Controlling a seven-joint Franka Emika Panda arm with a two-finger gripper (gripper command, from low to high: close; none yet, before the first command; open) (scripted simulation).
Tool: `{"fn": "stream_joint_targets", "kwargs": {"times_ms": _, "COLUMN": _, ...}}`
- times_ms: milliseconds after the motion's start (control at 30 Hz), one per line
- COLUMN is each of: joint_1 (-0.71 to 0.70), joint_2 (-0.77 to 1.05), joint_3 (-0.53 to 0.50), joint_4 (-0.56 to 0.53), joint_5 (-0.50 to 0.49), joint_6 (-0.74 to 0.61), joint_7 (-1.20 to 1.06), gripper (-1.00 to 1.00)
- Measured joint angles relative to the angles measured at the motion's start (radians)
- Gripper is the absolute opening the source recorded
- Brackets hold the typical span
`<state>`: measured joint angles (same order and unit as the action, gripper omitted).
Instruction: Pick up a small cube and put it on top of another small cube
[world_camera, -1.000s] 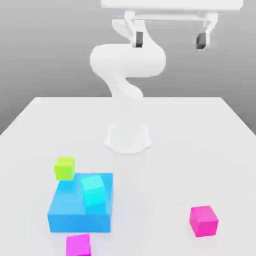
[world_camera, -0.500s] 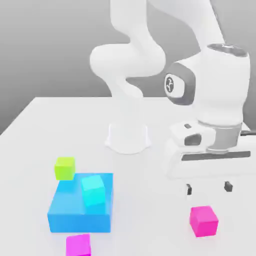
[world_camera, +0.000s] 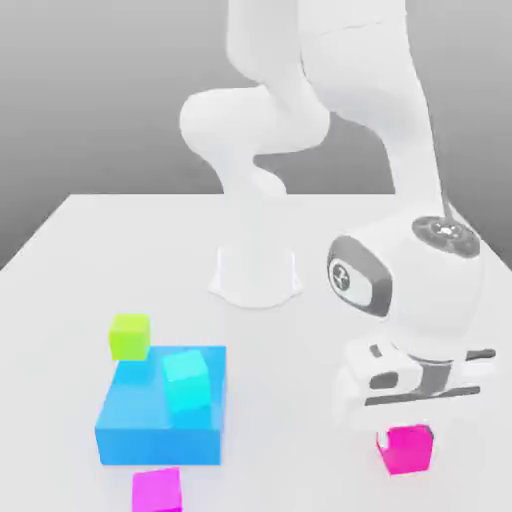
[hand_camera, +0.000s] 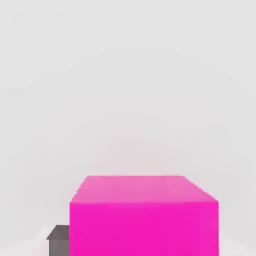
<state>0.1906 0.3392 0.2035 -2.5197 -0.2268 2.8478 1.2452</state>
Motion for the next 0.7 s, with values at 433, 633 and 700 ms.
{"fn": "stream_joint_targets", "kwargs": {"times_ms": 433, "joint_1": -0.333, "joint_2": -0.461, "joint_3": -0.144, "joint_4": -0.194, "joint_5": 0.111, "joint_6": -0.265, "joint_7": 0.081, "gripper": -1.00}}
{"fn": "stream_joint_targets", "kwargs": {"times_ms": 633, "joint_1": -0.511, "joint_2": -0.680, "joint_3": -0.270, "joint_4": -0.301, "joint_5": 0.120, "joint_6": -0.371, "joint_7": 0.181, "gripper": -1.00}}
{"fn": "stream_joint_targets", "kwargs": {"times_ms": 700, "joint_1": -0.577, "joint_2": -0.753, "joint_3": -0.307, "joint_4": -0.337, "joint_5": 0.126, "joint_6": -0.405, "joint_7": 0.212, "gripper": -1.00}}
